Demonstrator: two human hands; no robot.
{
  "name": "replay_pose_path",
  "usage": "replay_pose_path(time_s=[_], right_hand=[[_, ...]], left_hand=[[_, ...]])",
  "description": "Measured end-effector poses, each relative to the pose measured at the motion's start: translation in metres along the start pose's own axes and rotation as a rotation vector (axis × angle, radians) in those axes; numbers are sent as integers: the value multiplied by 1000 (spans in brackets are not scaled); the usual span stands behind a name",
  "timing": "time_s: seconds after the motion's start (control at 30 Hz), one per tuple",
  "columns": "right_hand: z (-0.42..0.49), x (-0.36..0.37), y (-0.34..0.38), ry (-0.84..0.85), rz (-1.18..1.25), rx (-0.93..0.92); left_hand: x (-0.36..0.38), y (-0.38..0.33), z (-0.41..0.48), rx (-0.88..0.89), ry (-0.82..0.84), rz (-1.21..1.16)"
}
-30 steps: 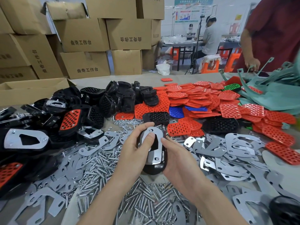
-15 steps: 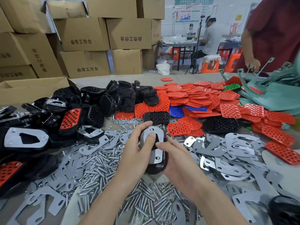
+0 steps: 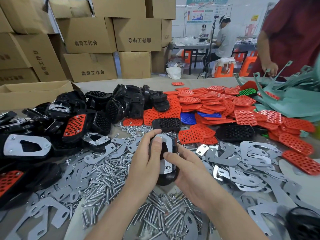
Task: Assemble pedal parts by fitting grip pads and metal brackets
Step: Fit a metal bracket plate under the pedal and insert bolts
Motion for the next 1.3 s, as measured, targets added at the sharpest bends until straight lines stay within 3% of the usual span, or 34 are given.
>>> replay_pose_path(time_s=[0.23, 0.37, 0.5, 0.63, 0.97, 1.17, 1.3], right_hand=[[3, -3, -2, 12, -12, -2], [6, -20, 11, -105, 89, -51], [6, -53, 31, -286, 289, -148], [3, -68, 37, -323, 381, -174], [1, -68, 34, -334, 392, -148], [2, -68, 34, -334, 390, -125], [3, -68, 32, -328, 352, -119]], left_hand=[[1, -4, -1, -20, 14, -43], [-19, -1, 7, 4, -33, 54], [-23, 7, 9, 73, 196, 448], [-9, 15, 5, 162, 448, 766], [20, 22, 23, 180, 590, 903], [12, 39, 67, 101, 464, 809], [16, 61, 84, 37, 724, 985]])
Point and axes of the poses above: each hand's wrist, its own z-axis towards the middle knuckle, its own x-axis out of the palm, y = z × x, the point moved 5 cm from there along z, towards the middle knuckle, and after that the axes turned 12 degrees about x, right-handed, at the moved point
